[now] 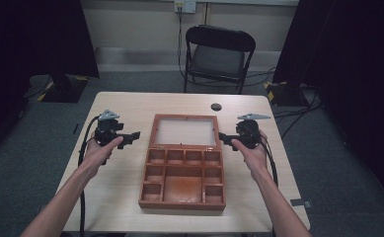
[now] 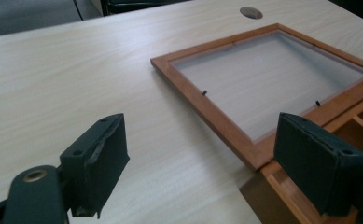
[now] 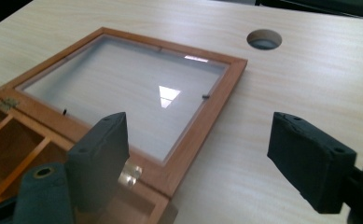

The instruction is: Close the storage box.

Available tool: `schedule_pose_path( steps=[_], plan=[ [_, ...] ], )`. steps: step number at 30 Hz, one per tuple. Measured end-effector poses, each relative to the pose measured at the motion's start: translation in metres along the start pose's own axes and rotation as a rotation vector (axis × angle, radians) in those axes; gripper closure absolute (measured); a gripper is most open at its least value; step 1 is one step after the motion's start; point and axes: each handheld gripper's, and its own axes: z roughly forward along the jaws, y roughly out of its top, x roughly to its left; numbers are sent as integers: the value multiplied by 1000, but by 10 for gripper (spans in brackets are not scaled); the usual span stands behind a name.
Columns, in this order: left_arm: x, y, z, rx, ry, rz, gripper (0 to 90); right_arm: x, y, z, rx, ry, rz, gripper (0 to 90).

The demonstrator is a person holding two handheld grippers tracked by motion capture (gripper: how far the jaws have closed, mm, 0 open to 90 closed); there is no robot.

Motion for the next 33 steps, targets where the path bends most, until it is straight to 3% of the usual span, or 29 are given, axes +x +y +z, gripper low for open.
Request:
schedule_pose_path(
  steps=[4, 8, 13, 17, 21, 30, 33],
  plan=[
    [3, 14, 8, -21, -4, -13, 177, -2, 15, 7, 4, 7, 6, 190],
    [5, 16, 24, 8, 10, -25, 181, -2, 21, 22, 23, -2, 6, 178],
    [3, 9, 47, 49, -33, -51, 175, -1, 15, 46, 56, 11, 12, 171],
    [-1, 6, 61, 73, -34, -49, 172, -1, 10, 61, 68, 37, 37, 171],
    [-1, 2, 72, 87, -55, -83, 172, -2, 4, 74, 115, 23, 32, 171],
    [-1, -7, 90, 150, -92, -137, 169, -8, -11, 89, 167, 7, 87, 151],
    [-3, -9, 96, 164, -102, -144, 169, -11, -12, 93, 173, 33, 129, 144]
  ],
)
